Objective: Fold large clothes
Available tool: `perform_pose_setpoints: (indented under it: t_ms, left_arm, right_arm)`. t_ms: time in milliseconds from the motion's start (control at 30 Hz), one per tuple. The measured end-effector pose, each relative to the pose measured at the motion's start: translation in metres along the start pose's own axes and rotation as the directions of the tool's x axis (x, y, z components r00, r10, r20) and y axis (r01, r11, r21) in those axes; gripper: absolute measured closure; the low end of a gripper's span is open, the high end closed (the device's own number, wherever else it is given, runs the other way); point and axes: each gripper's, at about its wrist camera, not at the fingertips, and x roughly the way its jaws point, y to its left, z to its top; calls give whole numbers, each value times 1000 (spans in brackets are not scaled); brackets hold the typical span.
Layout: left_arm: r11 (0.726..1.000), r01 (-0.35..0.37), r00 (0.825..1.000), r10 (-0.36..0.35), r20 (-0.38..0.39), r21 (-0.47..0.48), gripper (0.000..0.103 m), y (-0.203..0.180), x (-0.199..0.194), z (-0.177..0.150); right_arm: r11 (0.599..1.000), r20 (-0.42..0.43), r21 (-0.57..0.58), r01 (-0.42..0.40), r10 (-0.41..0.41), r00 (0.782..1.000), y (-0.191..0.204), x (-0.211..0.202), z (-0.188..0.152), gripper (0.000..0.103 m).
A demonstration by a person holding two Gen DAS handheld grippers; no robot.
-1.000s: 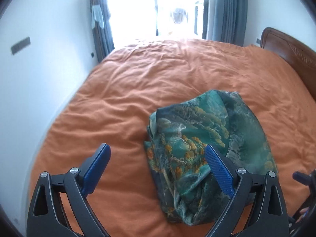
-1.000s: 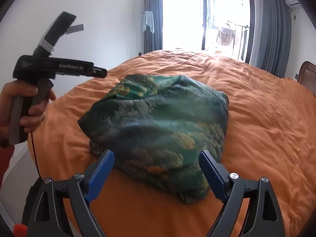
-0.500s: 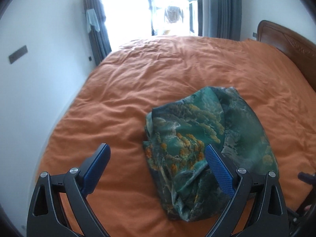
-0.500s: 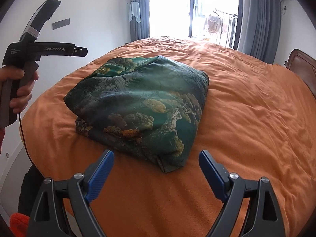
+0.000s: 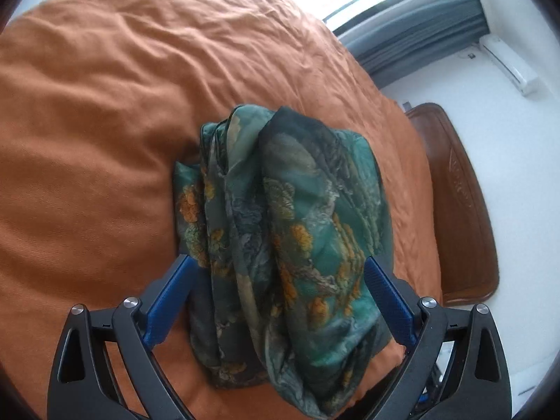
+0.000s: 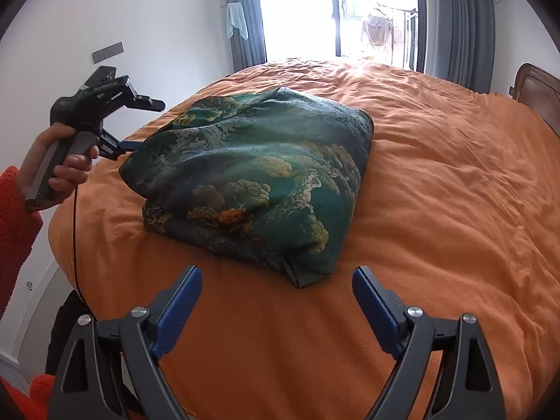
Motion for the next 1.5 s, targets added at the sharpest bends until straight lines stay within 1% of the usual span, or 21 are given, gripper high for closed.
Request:
perform_pose_setpoints:
  t_ms: [133,200,333,500,567,633,700,733,767,800,833,900,933,967,1000,1033,1100,1167,1267,1400,1500]
  left_arm:
    - [1000,18,999,-19,-50,-24,5,8,22,-4]
    - [1000,-31,998,31,-57,1,0,9,30,-7]
    - [992,-113,990,117,-79,55,0,14,48,-11]
    - [987,-131,985,139,-99,89,0,16,66,-10]
    - [988,-126,985,136,-109,94,0,14,73,-8]
    - [988,-118,985,129,-116,98,0,12,76,-5]
    - [989,-104,985,116,-126,103,0,11,81,-1]
    - [991,-96,986,108,-130,97,0,13,85,4]
    - [992,-89,986,100,-131,88,0,15,87,5]
    - [994,-78,988,88,-129,79,0,16,88,5]
    - [995,-68,989,76,-124,71,0,16,90,5]
    - [997,-49,990,55,-130,51,1,18,93,3]
    - [998,-49,988,55,-147,45,3,15,95,2]
    - [996,-56,987,65,-148,64,10,8,94,0]
    - [993,-75,987,87,-133,94,26,0,90,0]
    - [987,-102,986,116,-119,123,35,-8,85,-1]
    - [982,-111,987,127,-101,153,45,-21,74,-4]
    - [977,-114,988,130,-83,179,48,-34,63,-7]
    - [962,-134,987,151,-56,237,48,-56,50,-10]
    - [950,-129,989,144,-32,285,48,-91,46,-2]
    - [948,-106,993,114,-10,300,48,-108,43,6]
  right_arm:
    - [1000,11,10,4,-4,1000,-8,-2,6,13]
    - [999,13,33,2,-2,1000,-18,-2,10,13]
    - [993,9,112,-24,23,1000,-48,6,22,13]
    - [938,23,315,-147,147,989,-114,40,45,13]
    - [905,31,364,-220,224,974,-132,61,53,13]
    - [866,14,398,-302,323,946,-143,92,62,13]
    - [808,11,430,-403,441,897,-146,124,69,13]
    - [793,-7,442,-420,472,882,-144,138,71,13]
    - [791,-30,448,-418,480,877,-142,151,72,13]
    - [786,-43,454,-419,489,871,-139,165,71,5]
    - [784,-43,465,-412,485,874,-138,171,70,4]
    - [754,-32,498,-428,510,860,-136,182,68,4]
    - [765,-41,485,-424,504,863,-131,182,69,7]
    - [797,-63,439,-414,488,871,-122,179,75,10]
    - [844,-91,365,-393,452,887,-108,173,83,14]
    - [880,-109,297,-371,417,902,-96,166,89,19]
    - [935,-109,140,-326,341,934,-69,146,99,23]
    - [951,-81,48,-307,310,947,-53,130,105,25]
    - [955,-28,-27,-297,296,955,-35,108,109,25]
    - [952,31,-85,-295,299,954,-22,76,115,25]
    - [952,67,-81,-294,299,952,-27,60,125,25]
